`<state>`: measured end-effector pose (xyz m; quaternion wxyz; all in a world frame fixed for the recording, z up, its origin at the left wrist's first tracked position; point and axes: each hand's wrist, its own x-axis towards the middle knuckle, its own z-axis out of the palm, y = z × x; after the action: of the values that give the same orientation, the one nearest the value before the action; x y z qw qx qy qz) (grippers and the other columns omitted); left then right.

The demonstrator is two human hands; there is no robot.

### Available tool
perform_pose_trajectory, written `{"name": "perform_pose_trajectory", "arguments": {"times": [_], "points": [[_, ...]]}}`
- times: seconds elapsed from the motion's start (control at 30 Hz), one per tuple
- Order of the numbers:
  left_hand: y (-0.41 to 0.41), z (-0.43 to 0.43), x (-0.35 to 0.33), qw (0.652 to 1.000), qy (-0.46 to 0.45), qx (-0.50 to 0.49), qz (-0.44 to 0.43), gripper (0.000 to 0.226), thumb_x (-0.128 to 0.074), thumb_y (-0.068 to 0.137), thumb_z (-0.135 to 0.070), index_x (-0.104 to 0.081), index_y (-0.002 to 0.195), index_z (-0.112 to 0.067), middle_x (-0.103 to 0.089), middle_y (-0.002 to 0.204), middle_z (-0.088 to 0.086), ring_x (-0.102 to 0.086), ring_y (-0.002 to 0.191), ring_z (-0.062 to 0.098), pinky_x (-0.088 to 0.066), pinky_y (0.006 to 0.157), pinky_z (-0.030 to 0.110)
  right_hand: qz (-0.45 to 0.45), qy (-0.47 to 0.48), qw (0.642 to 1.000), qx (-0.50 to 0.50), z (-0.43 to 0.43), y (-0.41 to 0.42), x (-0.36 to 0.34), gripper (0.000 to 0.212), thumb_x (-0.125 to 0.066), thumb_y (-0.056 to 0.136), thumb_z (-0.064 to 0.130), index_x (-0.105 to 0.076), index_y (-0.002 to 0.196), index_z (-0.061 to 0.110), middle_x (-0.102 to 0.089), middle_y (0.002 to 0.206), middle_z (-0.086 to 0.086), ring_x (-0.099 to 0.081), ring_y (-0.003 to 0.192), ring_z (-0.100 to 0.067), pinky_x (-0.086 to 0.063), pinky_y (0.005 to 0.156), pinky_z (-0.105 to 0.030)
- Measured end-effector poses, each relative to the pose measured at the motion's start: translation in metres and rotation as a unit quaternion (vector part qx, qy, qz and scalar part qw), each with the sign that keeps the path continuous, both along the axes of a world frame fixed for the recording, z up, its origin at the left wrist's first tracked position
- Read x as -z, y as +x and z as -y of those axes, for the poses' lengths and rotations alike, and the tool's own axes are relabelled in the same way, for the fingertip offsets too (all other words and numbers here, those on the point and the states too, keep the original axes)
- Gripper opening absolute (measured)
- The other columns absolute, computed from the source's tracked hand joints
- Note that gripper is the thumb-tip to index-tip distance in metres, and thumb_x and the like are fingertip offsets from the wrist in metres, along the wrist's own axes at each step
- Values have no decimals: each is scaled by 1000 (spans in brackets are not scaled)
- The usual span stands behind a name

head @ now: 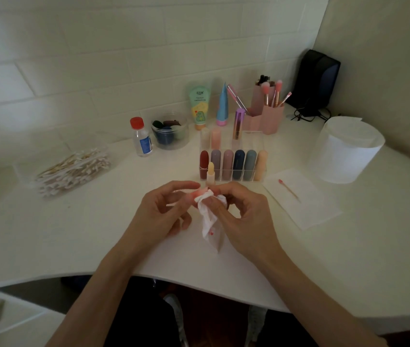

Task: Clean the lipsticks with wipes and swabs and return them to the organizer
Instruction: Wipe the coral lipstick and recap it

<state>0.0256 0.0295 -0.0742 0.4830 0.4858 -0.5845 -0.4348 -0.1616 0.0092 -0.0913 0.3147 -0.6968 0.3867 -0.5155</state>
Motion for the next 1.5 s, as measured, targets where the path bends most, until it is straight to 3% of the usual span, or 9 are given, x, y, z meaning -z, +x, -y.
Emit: {"name": "perform_pose_trajectory", "arguments": {"times": [0.17, 0.37, 0.57, 0.77, 0.87, 0.97, 1.2, 1.37, 1.5], "points": [[3, 0, 3, 999, -23, 15, 26, 35, -51, 99, -30, -77, 96, -8, -63, 58, 4, -45, 46, 14, -35, 46, 18, -16, -14, 1000, 5, 0, 0, 3, 25, -71, 92, 35, -76, 107, 15, -74, 97, 7, -69, 91, -11, -57, 82, -26], [4, 0, 3, 997, -70, -9, 14, 25, -68, 88, -20, -75, 111, -14, -77, 94, 4, -62, 61, 17, -46, 51, 24, -19, -11, 1000, -2, 0, 2, 0, 26, -65, 92, 45, -74, 106, 25, -73, 96, 14, -69, 92, -10, -58, 82, -26], [0, -2, 1, 1000, -10, 16, 10, 42, -46, 100, -32, -75, 94, -2, -65, 55, 1, -44, 39, 10, -33, 43, 17, -9, -28, 1000, 1, 0, 0, 1, 28, -67, 93, 39, -76, 107, 17, -74, 98, 8, -69, 94, -10, -56, 84, -22], [5, 0, 5, 995, -89, -10, 44, 23, -69, 90, -3, -75, 111, -12, -77, 94, 2, -66, 67, 15, -48, 59, 17, -22, -25, 999, 5, 2, 2, 3, 36, -65, 92, 48, -76, 106, 17, -75, 97, 6, -69, 93, -8, -58, 85, -23], [2, -1, 2, 999, -44, 10, 20, 25, -58, 97, -25, -73, 113, -13, -74, 78, 5, -56, 51, 20, -40, 47, 23, -7, -25, 1000, 6, -1, 1, 0, 28, -66, 94, 43, -75, 104, 19, -74, 97, 9, -69, 93, -10, -57, 84, -22], [1, -2, 3, 999, -36, 16, 37, 42, -42, 103, -34, -75, 89, -11, -61, 53, 5, -43, 43, 16, -35, 47, 17, -16, -32, 999, 6, -1, -1, 2, 20, -73, 93, 28, -76, 106, 13, -74, 98, 5, -69, 94, -11, -57, 85, -29], [3, -2, 2, 993, -112, -25, 33, 25, -70, 85, -17, -75, 110, -11, -77, 93, 1, -65, 64, 16, -49, 60, 18, -7, -20, 1000, 4, 0, 1, 2, 35, -66, 92, 43, -77, 108, 13, -75, 98, 4, -70, 93, -12, -59, 85, -30], [-2, -4, 1, 998, -62, -6, 28, 33, -44, 105, -24, -73, 104, -9, -69, 67, -3, -51, 47, 15, -39, 51, 19, -6, -24, 1000, 14, -1, 1, 0, 33, -67, 92, 42, -76, 108, 15, -74, 99, 6, -69, 94, -11, -58, 83, -26], [-1, -4, 2, 995, -95, -23, 34, 21, -59, 94, -22, -76, 100, -10, -72, 73, -4, -58, 51, 12, -42, 54, 16, -11, -20, 1000, 13, 0, 0, 3, 35, -68, 92, 44, -77, 108, 15, -75, 99, 5, -70, 94, -12, -59, 83, -27]]}}
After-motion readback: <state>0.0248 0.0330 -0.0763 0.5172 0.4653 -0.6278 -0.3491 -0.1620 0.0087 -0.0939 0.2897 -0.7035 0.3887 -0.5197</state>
